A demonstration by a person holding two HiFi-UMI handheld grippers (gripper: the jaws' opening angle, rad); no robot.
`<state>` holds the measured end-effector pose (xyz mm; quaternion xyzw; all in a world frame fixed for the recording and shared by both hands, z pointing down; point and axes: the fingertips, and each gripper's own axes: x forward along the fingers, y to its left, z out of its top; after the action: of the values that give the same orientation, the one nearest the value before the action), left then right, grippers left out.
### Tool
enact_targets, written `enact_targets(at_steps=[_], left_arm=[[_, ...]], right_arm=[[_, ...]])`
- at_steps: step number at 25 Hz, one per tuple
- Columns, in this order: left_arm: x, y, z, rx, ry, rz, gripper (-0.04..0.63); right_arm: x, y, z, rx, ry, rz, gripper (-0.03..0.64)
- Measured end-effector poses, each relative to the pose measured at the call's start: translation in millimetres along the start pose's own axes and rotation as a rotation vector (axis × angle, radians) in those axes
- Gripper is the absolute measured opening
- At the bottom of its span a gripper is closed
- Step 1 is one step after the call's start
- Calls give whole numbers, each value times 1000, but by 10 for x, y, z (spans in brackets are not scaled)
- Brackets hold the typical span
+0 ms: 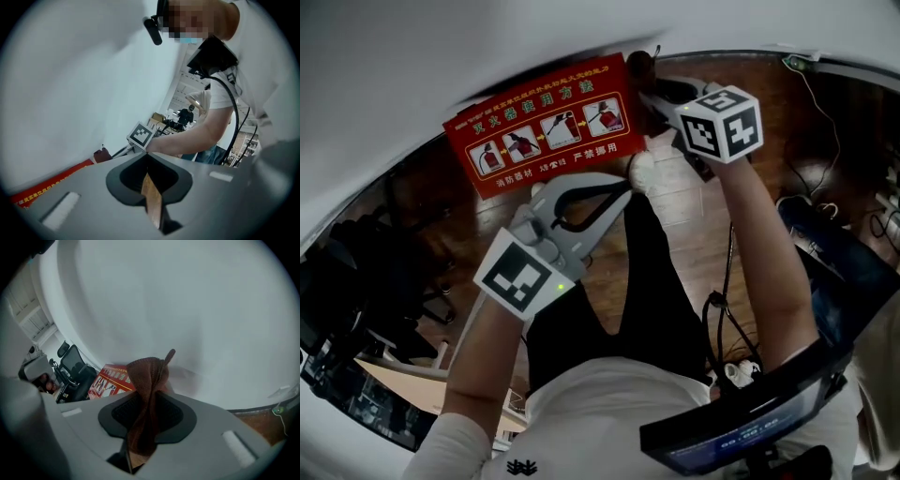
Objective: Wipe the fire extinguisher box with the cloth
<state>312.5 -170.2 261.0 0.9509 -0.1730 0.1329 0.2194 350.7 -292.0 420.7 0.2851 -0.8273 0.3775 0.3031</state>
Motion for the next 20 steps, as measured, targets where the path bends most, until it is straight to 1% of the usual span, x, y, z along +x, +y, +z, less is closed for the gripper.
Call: enact_targets(at_steps=[4, 8, 11, 13, 20], left_arm=[[105, 98, 46, -25, -11, 15, 0], [195, 193, 4, -37, 11, 8, 0], [282, 260, 0, -31, 25, 0, 0], [341, 279, 15, -28, 27, -7, 0], [559, 337, 8, 22, 60, -49, 0]], right_arm=[[-27, -132, -45, 15, -13, -2, 94], [133, -191, -227, 61, -6, 26, 94], [354, -179, -387, 90, 10, 70, 94], [500, -192, -502, 100, 22, 84, 94], [930, -438, -858, 158, 32, 88, 94]])
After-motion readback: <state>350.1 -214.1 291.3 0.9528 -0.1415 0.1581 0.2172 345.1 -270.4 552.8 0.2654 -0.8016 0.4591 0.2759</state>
